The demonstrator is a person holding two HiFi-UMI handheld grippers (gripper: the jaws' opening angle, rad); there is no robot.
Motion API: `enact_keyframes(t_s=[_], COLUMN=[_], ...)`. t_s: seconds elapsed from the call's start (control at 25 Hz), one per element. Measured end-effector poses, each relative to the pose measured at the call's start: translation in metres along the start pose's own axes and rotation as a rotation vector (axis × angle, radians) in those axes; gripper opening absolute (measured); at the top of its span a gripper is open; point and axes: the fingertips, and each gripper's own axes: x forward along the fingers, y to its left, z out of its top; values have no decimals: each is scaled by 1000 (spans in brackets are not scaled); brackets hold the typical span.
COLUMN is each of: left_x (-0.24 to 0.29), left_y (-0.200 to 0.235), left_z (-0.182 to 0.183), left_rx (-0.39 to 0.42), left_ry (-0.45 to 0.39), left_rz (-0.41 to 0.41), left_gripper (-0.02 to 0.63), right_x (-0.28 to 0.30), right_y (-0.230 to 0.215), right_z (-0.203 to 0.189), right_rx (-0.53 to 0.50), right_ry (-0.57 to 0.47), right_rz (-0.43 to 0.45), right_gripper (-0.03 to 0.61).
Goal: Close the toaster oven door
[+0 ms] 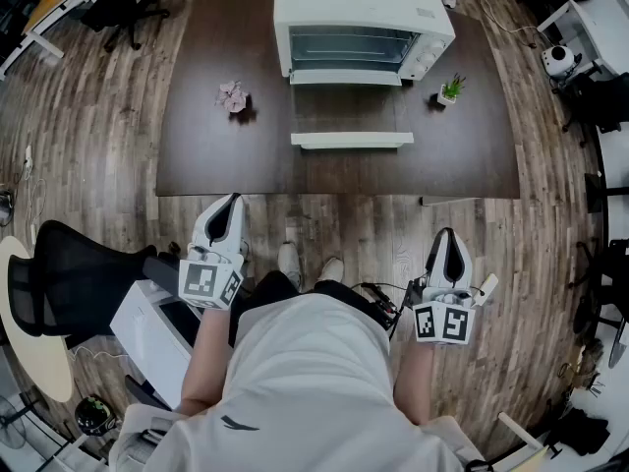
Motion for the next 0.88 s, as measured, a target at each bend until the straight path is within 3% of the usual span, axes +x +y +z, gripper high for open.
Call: enact_keyframes(t_s=[0.56,0.88], left_x=[-6,2], left_y=[14,36], left_z=[-2,-1], left_rx=[-7,-30], left_ry=[8,9], left_rz=[8,-11], left_gripper=[0,0], right_x=[8,18], right_y=[15,30], right_z=[-4,-4], right_rx=[26,38], right_ry=[9,4], right_rz=[23,-11], right_gripper=[-2,0])
